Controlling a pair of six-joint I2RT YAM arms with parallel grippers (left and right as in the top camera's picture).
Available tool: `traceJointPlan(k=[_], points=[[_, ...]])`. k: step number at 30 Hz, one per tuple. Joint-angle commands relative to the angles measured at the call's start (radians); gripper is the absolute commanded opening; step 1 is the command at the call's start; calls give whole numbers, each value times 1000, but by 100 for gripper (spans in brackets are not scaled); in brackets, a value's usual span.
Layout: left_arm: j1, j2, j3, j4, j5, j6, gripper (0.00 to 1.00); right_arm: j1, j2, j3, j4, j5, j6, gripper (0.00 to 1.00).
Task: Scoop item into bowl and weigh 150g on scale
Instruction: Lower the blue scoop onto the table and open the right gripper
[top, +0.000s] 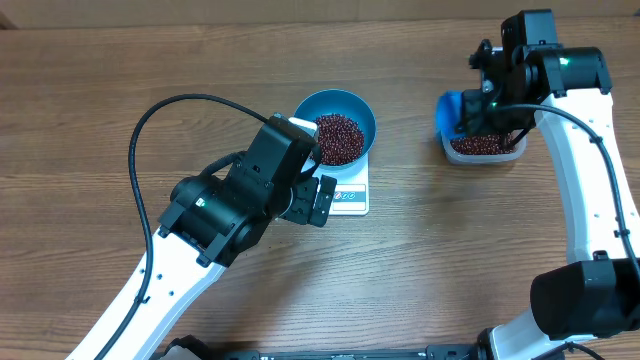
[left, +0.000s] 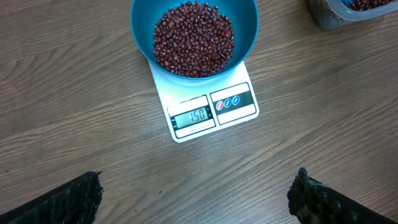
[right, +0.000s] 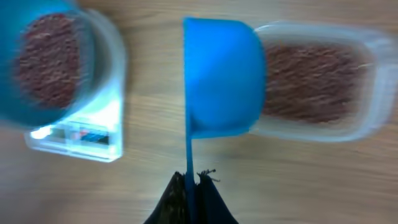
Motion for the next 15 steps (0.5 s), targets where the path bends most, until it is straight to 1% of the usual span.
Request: traceJointPlan(k=[1, 5, 6, 9, 10, 12, 13, 15], points=[[4, 2, 9, 3, -8, 8, 99, -62, -74, -6, -48, -278, -24, 4], [4, 2, 9, 3, -8, 8, 100, -133, -161, -30, -104, -457, -164, 4], [4, 2, 9, 3, -8, 8, 99, -140, -174, -44, -104, -463, -171, 4], [4, 2, 9, 3, -8, 8, 99, -179, -256, -196, -66, -473, -185, 4], [4, 2, 9, 3, -8, 8, 100, -212, -292, -312, -28, -513, -185, 4], [4, 2, 9, 3, -8, 8, 100, -251, -311, -412, 8, -542, -176, 4], [9, 2, 9, 3, -8, 8, 100, -293, -313, -488, 27, -561, -171, 4], [10, 2, 9, 3, -8, 8, 100, -331, -313, -543, 46, -565, -155, 4]])
